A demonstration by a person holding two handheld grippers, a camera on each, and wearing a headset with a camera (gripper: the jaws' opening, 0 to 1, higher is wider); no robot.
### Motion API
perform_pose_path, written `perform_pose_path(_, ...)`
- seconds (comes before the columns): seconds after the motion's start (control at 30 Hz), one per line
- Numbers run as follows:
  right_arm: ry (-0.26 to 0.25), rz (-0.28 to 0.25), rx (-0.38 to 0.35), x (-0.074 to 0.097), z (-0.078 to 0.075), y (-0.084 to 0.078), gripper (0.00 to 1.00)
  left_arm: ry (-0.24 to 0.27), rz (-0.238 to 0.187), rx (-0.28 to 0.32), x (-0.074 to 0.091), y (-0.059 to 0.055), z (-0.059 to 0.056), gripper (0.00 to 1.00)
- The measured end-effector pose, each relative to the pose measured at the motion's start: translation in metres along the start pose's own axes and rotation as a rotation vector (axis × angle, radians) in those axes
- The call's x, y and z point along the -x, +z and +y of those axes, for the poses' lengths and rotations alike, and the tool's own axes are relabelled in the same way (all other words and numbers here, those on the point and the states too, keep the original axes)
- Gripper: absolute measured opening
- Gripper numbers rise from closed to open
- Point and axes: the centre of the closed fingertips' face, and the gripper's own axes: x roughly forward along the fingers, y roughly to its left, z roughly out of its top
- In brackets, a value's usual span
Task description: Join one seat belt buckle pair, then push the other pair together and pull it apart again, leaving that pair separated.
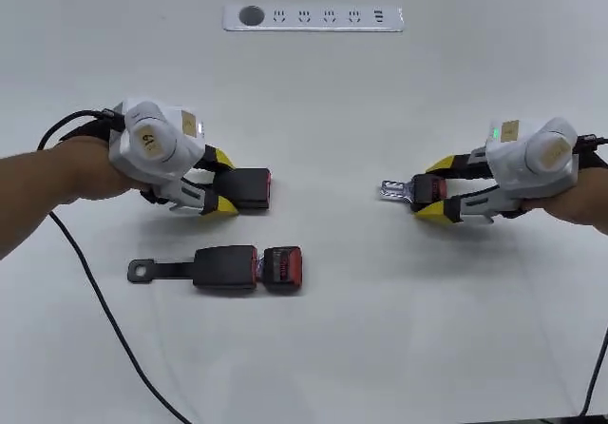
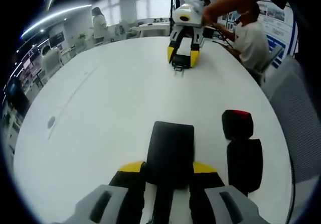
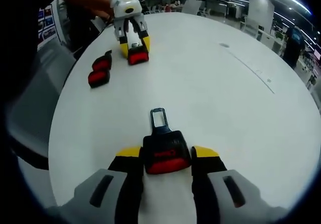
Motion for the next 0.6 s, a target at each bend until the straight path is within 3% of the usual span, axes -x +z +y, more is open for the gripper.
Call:
perform_pose_path(0.37,0.008,0.034,0.005,-0.001,-0.002,-0.002,0.36,-0.022,0.035,0.002,-0.001,-0.004,0.003,0.34)
perform_pose_path(0.6,0.012,0.032,0.016,-0.011,-0.002,0.004,0.36,-0.025,0.046,-0.009,-0.001,-0.003,0.002,0.34)
